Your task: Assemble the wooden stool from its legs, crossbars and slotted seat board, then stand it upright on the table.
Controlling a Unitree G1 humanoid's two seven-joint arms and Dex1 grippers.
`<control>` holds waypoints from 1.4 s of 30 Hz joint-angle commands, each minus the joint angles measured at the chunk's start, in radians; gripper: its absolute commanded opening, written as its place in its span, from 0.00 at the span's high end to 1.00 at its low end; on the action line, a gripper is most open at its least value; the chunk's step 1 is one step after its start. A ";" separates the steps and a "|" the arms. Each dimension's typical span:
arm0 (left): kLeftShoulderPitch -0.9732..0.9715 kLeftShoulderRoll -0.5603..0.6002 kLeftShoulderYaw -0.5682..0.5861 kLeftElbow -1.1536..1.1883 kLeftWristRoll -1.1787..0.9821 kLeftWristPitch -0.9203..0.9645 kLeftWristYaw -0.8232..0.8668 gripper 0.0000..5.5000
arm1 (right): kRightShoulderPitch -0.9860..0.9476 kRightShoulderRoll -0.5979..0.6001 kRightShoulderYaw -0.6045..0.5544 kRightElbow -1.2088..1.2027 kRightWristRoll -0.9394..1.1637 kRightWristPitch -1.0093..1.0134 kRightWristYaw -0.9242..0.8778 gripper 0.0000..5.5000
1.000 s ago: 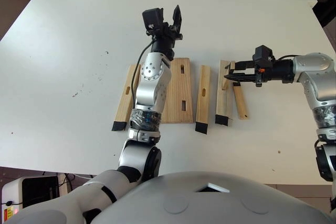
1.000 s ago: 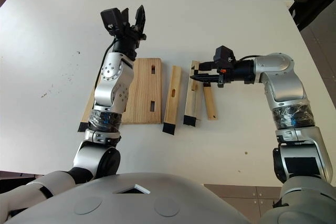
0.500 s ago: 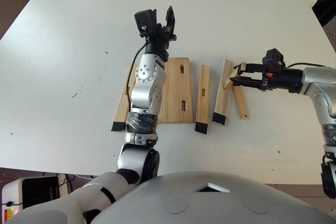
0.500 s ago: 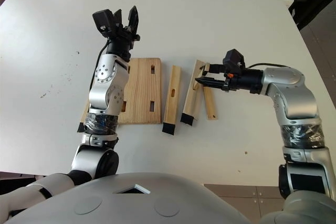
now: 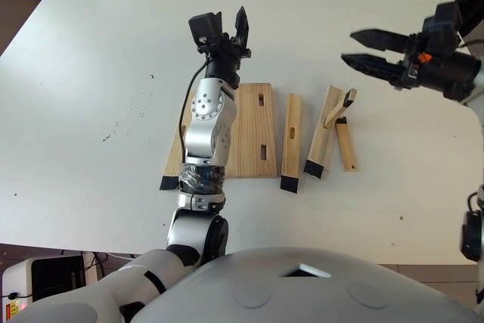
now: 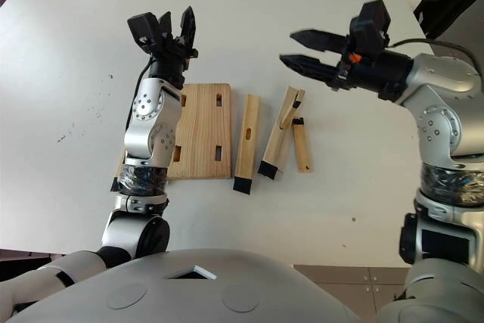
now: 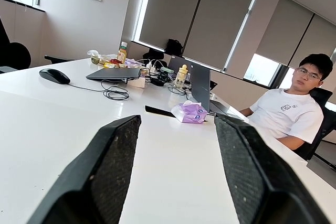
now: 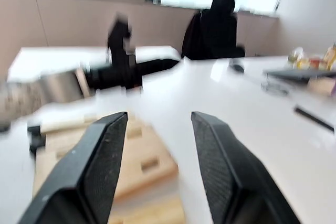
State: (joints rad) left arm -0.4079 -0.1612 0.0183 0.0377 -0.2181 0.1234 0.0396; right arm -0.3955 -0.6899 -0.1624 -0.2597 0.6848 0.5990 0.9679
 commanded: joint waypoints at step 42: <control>-0.003 -0.029 0.031 0.012 -0.010 -0.010 0.008 0.53 | 0.244 -0.121 0.201 -0.272 -0.020 0.022 -0.055 0.60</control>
State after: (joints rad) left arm -0.4316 -0.1702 0.0448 0.0749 -0.2184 0.0977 0.0305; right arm -0.2452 -0.7381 -0.0399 -0.5611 0.8008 0.6673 0.8823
